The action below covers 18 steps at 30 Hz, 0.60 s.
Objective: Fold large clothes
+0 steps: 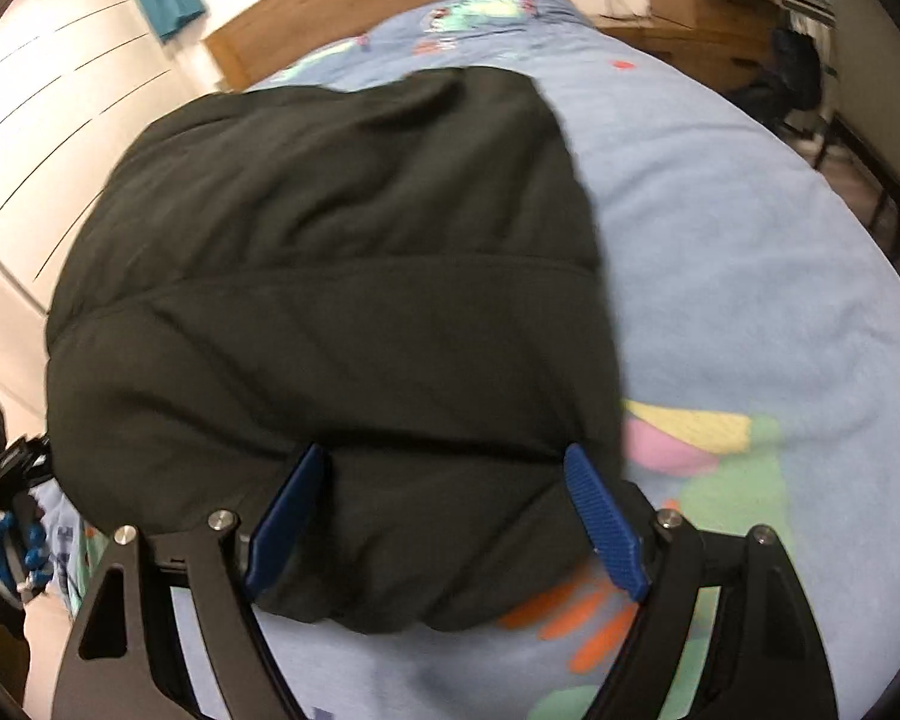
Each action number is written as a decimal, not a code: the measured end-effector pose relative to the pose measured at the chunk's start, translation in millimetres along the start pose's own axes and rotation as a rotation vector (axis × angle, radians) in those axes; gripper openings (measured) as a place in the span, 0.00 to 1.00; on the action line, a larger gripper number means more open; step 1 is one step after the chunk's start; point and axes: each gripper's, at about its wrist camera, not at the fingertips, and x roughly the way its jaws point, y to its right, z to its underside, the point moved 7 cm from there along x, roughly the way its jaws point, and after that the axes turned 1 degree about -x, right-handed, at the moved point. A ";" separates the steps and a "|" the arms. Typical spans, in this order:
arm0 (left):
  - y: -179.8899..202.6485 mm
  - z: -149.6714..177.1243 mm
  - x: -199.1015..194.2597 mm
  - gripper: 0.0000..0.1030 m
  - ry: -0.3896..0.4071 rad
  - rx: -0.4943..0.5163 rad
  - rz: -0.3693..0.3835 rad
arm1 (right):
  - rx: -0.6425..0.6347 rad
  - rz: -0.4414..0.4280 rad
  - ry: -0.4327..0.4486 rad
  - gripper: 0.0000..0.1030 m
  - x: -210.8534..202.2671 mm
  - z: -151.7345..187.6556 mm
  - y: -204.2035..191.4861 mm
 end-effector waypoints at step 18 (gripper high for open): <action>52.6 67.5 -120.0 0.96 0.222 0.154 -0.173 | -0.139 0.059 0.138 0.80 -118.0 47.2 -83.0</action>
